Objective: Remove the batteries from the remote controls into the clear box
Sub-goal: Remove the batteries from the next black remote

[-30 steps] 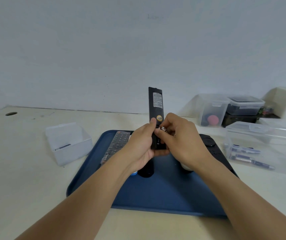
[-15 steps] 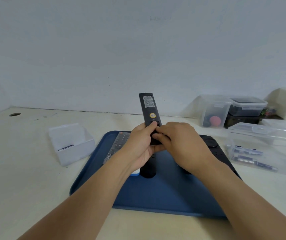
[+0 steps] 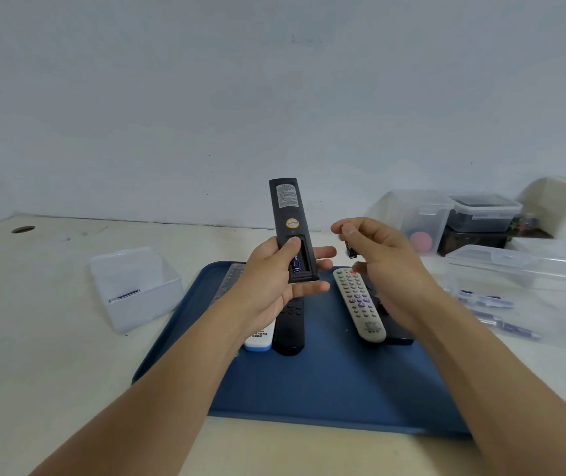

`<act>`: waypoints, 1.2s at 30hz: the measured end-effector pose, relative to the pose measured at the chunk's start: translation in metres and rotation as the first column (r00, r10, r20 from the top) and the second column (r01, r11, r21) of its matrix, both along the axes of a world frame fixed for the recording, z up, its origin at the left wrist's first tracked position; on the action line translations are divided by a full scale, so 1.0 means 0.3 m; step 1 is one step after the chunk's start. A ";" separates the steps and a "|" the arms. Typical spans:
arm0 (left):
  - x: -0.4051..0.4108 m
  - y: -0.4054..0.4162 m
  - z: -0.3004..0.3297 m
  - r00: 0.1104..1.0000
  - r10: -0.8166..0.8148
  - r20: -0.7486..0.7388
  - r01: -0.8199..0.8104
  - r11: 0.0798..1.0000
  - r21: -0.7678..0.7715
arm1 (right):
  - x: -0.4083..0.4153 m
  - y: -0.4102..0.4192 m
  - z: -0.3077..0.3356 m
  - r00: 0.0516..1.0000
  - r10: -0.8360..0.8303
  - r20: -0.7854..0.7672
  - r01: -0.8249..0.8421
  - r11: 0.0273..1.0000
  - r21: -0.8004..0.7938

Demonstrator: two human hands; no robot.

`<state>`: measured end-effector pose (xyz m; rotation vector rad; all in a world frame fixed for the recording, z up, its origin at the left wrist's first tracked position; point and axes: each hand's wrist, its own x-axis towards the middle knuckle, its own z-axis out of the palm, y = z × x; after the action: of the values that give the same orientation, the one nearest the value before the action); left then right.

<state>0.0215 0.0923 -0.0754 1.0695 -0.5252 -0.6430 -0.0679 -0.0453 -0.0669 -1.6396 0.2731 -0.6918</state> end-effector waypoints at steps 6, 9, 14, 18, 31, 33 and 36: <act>-0.004 -0.010 -0.004 0.996 -0.041 -0.083 0.038 0.999 -0.036 | -0.010 0.010 0.016 0.980 0.098 0.173 -0.112 0.991 0.070; 0.001 -0.015 -0.009 0.996 -0.019 -0.084 0.016 0.999 -0.042 | -0.007 0.028 0.007 0.984 0.087 0.153 -0.061 0.984 -0.170; 0.009 -0.013 -0.014 0.997 0.046 -0.066 -0.047 0.999 -0.019 | -0.007 0.030 -0.014 0.996 0.046 0.080 0.003 0.848 -0.530; 0.009 -0.013 -0.018 0.997 0.045 -0.056 -0.045 0.999 0.005 | -0.008 0.039 -0.024 0.999 0.009 0.046 0.023 0.774 -0.633; 0.005 -0.030 -0.047 0.991 0.006 0.132 -0.007 1.000 0.007 | -0.034 0.061 -0.002 0.997 -0.070 0.021 0.067 0.765 -0.641; -0.002 -0.031 -0.052 0.990 -0.007 0.141 0.005 1.000 0.018 | -0.036 0.058 -0.005 0.999 -0.045 -0.009 0.029 0.780 -0.625; -0.010 -0.030 -0.051 0.990 -0.029 0.137 0.026 0.999 0.022 | -0.033 0.033 -0.005 1.000 0.017 -0.004 -0.016 0.849 -0.527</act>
<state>0.0187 0.0833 -0.0906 1.1321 -0.6548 -0.6030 -0.0776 -0.0353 -0.0685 -2.1644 0.0640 -0.8006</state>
